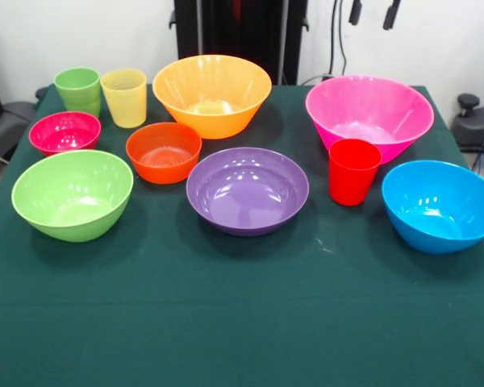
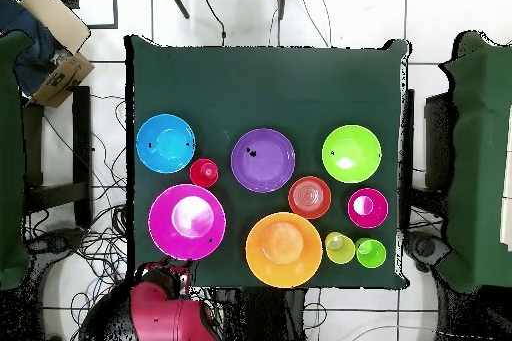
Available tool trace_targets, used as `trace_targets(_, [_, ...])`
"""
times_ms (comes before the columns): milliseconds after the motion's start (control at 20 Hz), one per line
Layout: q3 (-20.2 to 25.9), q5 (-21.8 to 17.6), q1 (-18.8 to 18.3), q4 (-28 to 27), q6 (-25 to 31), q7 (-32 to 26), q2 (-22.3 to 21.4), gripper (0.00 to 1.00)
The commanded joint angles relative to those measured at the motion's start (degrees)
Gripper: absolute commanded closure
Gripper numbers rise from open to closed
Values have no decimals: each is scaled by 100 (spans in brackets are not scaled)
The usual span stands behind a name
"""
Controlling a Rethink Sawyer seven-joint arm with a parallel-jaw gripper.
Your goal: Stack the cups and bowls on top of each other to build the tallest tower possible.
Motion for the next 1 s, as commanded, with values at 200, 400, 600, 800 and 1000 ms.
trace_targets(200, [414, 42, -46, 79, 223, 888, 205, 0])
trace_targets(400, [772, 85, -404, 247, 253, 801, 186, 0])
trace_targets(600, [1237, -162, -1018, 299, 355, 315, 214, 0])
trace_targets(800, [1417, -309, -1533, 156, 251, 190, 591, 0])
trace_targets(1000, [1178, -994, -1976, -461, 76, -362, 870, 0])
